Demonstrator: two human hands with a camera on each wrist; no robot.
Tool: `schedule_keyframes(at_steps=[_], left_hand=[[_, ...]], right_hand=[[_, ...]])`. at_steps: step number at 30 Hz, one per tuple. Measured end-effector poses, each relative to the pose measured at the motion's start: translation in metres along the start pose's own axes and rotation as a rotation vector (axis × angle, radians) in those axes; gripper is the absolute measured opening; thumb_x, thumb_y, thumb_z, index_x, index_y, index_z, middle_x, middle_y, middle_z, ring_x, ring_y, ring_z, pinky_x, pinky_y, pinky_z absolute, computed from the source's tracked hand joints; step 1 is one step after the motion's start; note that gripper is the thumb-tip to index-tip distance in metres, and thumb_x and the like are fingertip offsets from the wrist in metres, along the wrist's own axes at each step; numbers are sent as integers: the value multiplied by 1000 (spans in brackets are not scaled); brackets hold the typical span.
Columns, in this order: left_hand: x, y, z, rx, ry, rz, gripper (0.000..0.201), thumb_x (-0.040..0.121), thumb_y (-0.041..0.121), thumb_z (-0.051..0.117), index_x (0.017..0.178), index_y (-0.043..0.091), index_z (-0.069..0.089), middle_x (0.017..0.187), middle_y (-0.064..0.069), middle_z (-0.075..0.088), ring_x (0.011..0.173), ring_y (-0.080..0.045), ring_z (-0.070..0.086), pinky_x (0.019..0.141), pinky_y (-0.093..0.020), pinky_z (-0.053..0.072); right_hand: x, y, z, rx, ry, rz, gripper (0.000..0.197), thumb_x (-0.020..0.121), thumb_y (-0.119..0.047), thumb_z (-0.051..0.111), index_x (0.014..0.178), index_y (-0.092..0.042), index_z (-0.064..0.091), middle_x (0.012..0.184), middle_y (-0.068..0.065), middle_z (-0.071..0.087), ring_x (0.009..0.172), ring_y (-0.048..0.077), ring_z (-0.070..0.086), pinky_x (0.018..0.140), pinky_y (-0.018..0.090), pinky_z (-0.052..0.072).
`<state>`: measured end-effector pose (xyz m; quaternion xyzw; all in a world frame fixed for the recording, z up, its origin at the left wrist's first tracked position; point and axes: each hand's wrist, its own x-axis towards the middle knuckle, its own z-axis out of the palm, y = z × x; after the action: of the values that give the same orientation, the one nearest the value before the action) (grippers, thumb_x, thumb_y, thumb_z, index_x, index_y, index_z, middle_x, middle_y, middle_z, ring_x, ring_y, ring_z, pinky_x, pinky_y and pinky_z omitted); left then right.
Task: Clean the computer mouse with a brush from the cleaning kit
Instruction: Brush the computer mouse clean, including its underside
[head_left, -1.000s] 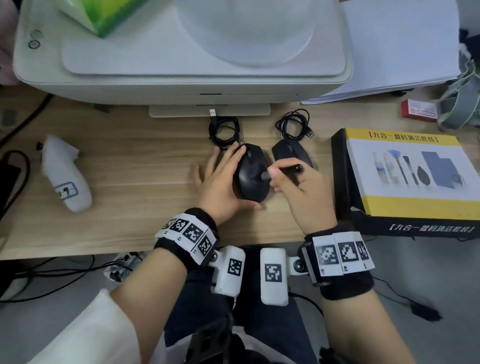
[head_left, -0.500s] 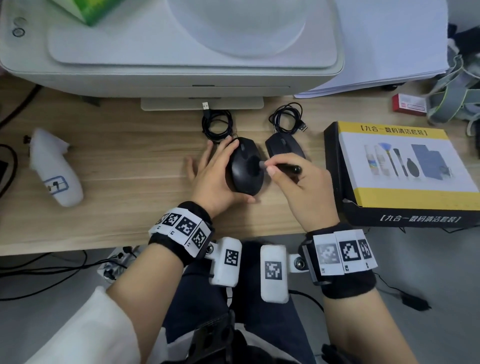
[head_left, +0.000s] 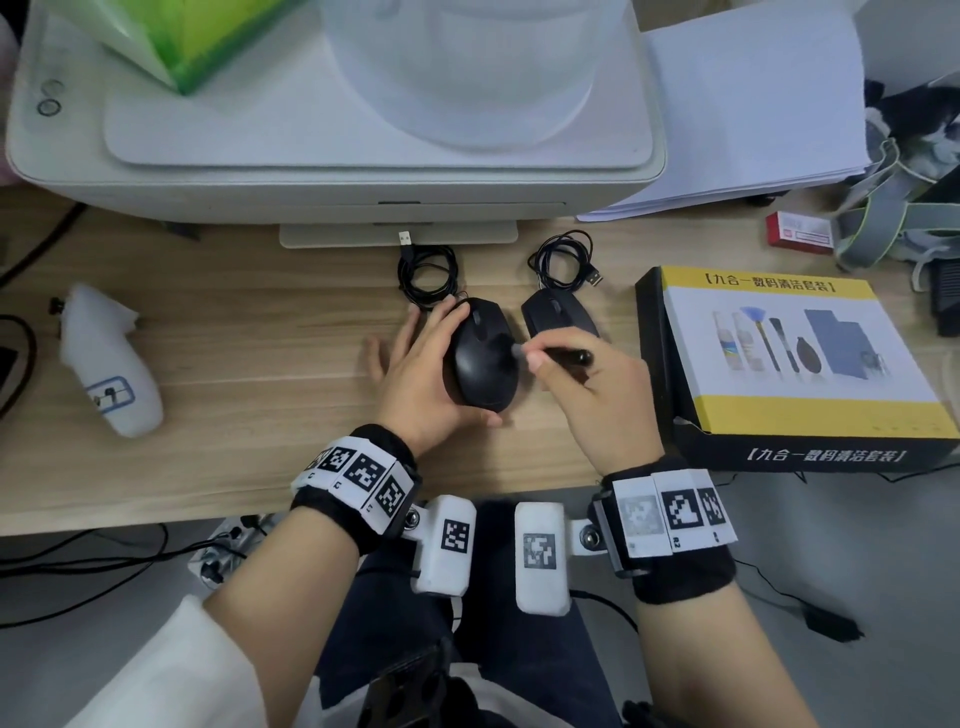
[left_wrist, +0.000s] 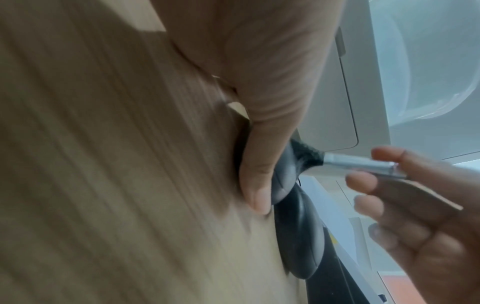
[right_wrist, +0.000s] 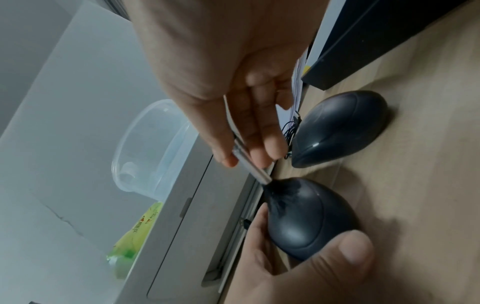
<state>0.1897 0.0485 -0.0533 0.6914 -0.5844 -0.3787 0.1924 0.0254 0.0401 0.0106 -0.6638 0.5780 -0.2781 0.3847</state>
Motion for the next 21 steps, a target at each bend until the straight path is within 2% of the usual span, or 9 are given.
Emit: schedule_keyframes(at_steps=[3,5,7,9,11,13,16,18,21], left_hand=[[1,0,0,-3,-10,-1,122,42,47,86,144,39,19,155,20,14,146,-13,-3,112,-53,-13],[1,-1,-1,-2,-10,0,122,42,47,86,143,40,19,155,21,14,146,-12,-3,113,-53,-13],[1,-1,0,-2,-10,2,122,41,47,86,143,40,19,155,22,14,146,-12,-3,113,-53,-13],[1,0,-1,-6,-11,1,122,41,47,86,143,40,19,155,21,14,146,-13,-3,113,-53,-13],[1,0,-1,-7,-15,-2,122,41,47,86,143,40,19,155,21,14,146,-12,-4,113,-52,-13],[1,0,-2,-2,-20,1,122,42,47,86,144,39,19,155,21,14,146,-13,-4,113,-52,-13],[2,1,-3,-2,-31,-1,122,42,47,86,144,39,18,155,21,13,146,-12,-5,113,-52,-13],[2,1,-3,-5,-34,-4,122,43,47,86,144,39,18,156,21,12,146,-12,-5,112,-52,-14],[2,1,-3,-14,-29,-4,123,41,46,86,144,38,19,156,20,14,146,-12,-4,113,-53,-14]], right_hand=[[1,-2,2,11,-79,40,10,83,-23,59,80,-25,68,73,-13,69,73,7,65,76,35,53],[2,-1,1,-30,-32,31,11,83,-22,58,77,-25,67,68,-12,67,70,9,63,76,40,52],[2,-3,1,-71,11,-5,11,83,-24,57,78,-24,67,69,-15,65,72,7,61,80,40,49],[3,-4,2,-44,-15,16,12,81,-29,56,77,-27,68,66,-18,64,67,6,61,80,39,49],[3,-5,3,-28,-34,59,13,79,-32,55,74,-28,67,62,-15,65,67,10,65,79,43,51],[4,-5,4,-61,-2,43,14,79,-32,54,75,-27,67,62,-15,64,72,16,66,83,49,49],[5,-7,4,-58,12,9,17,79,-39,52,77,-30,67,67,-17,65,78,18,65,86,53,46],[6,-6,5,-51,-30,31,17,76,-42,51,73,-34,65,62,-18,65,77,19,66,86,54,46],[9,-6,5,-75,16,31,14,78,-34,54,72,-30,65,59,-11,65,72,22,66,85,54,46]])
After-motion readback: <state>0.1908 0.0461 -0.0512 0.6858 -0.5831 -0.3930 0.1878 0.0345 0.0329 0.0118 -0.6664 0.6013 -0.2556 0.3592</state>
